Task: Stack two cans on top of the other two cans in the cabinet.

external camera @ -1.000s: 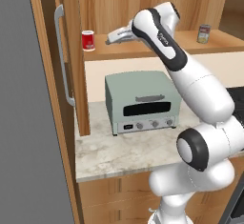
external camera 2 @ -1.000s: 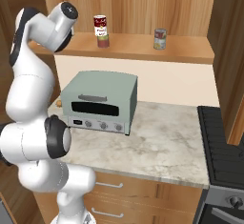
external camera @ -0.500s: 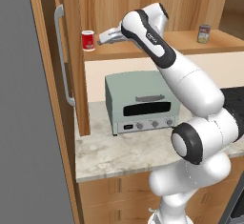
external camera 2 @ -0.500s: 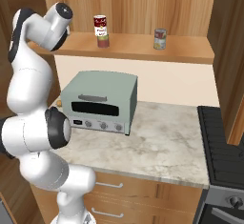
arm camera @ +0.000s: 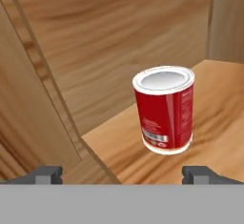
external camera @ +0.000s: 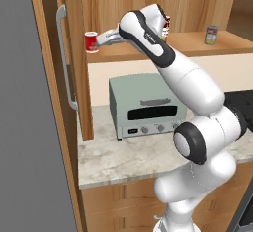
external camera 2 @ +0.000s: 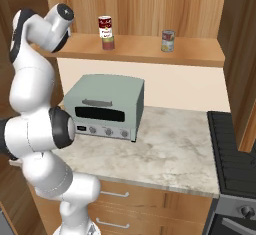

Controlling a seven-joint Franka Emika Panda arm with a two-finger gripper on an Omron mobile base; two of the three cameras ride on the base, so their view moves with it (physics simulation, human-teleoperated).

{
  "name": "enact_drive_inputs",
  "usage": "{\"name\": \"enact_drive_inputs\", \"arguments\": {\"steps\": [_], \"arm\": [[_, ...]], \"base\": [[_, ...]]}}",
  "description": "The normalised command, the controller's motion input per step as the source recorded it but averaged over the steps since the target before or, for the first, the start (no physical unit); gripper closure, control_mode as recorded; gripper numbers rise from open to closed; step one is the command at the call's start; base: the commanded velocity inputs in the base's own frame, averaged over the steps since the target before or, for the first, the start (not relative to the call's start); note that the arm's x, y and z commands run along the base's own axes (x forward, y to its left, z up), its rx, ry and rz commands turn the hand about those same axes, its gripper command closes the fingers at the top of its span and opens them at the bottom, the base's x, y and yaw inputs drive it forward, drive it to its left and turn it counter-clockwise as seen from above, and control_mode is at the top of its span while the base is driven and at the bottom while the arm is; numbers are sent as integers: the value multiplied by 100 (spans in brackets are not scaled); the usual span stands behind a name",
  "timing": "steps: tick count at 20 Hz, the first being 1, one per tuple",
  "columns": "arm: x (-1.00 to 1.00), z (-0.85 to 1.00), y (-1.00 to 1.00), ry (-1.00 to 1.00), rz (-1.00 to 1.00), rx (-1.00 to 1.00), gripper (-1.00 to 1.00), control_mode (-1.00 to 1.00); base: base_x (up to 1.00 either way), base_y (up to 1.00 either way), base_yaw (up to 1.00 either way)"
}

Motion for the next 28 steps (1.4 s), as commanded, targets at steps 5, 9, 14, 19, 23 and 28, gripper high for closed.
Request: {"name": "enact_drive_inputs", "arguments": {"steps": [5, 9, 14, 19, 23, 28], "arm": [[20, -1, 9, 0, 4, 0, -100, -100], [20, -2, 9, 0, 4, 0, -100, -100], [19, -4, 11, 0, 5, 0, -100, -100], [16, -3, 9, 0, 4, 0, -100, -100], [11, -1, 5, 0, 2, -2, -100, -100], [9, -2, 2, 0, 0, -4, -100, -100]], "base": [[0, 0, 0], [0, 0, 0], [0, 0, 0], [0, 0, 0], [0, 0, 0], [0, 0, 0]]}}
